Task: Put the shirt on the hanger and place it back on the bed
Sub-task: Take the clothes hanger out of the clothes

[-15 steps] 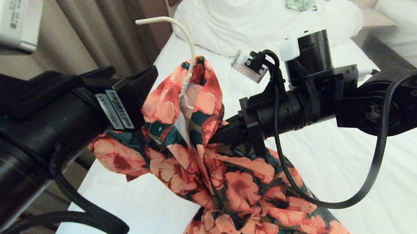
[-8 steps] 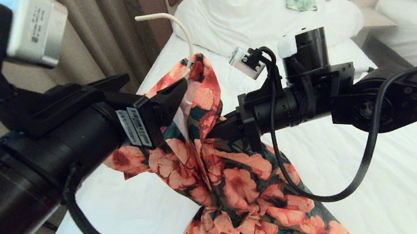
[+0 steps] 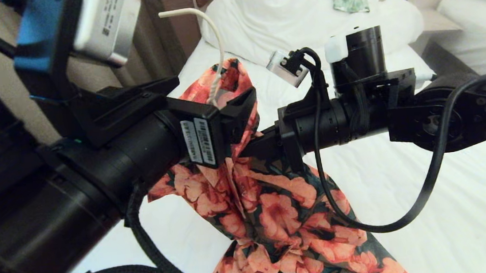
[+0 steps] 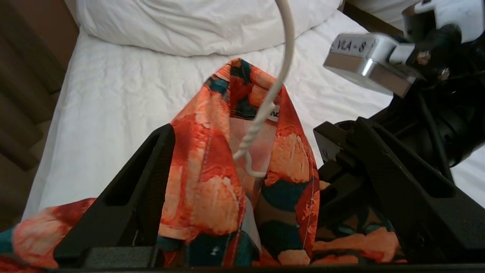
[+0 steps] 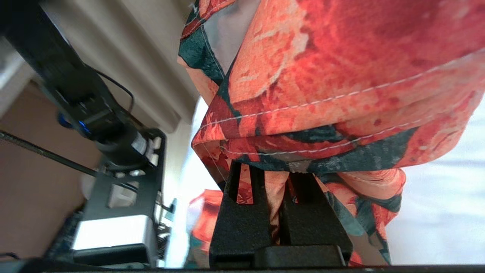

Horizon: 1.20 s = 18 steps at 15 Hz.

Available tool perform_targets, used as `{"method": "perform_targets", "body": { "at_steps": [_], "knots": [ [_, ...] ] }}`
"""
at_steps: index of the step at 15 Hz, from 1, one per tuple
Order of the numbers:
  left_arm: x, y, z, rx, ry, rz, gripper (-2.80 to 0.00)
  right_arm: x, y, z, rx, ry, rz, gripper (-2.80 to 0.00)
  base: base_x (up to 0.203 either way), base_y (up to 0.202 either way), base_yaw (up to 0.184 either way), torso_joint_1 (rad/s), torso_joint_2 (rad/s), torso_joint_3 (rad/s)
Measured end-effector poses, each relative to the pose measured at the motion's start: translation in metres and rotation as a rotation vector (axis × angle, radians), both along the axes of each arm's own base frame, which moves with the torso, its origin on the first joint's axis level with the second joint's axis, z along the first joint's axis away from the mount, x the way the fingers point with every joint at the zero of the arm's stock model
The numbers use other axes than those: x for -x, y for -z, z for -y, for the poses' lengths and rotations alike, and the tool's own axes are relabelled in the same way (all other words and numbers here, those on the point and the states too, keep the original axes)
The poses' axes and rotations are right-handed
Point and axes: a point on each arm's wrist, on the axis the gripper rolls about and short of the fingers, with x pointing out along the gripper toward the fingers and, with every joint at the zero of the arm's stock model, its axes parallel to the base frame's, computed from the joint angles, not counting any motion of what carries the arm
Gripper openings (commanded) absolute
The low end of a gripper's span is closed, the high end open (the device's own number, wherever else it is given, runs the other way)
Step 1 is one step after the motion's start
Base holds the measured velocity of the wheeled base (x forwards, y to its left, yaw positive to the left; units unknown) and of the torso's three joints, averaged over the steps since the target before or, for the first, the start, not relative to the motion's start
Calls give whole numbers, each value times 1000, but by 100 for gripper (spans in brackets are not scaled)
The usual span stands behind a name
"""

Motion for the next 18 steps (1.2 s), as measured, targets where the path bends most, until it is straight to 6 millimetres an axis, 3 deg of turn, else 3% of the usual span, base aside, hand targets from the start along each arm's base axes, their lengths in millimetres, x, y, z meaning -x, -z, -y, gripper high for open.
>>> {"method": "perform_targets", "body": {
  "at_steps": [14,15,18],
  "knots": [
    [-17,-12,28,-35,-2,43,0,13,-12,9,-17,-8,12,-280,0,0,0,0,0,0],
    [-18,-15,29,-34,-5,52,-280,13,-11,9,-16,-9,12,-280,0,0,0,0,0,0],
    [-19,-17,31,-29,-8,56,-280,15,-10,10,-14,-11,11,-280,0,0,0,0,0,0]
  ]
}}
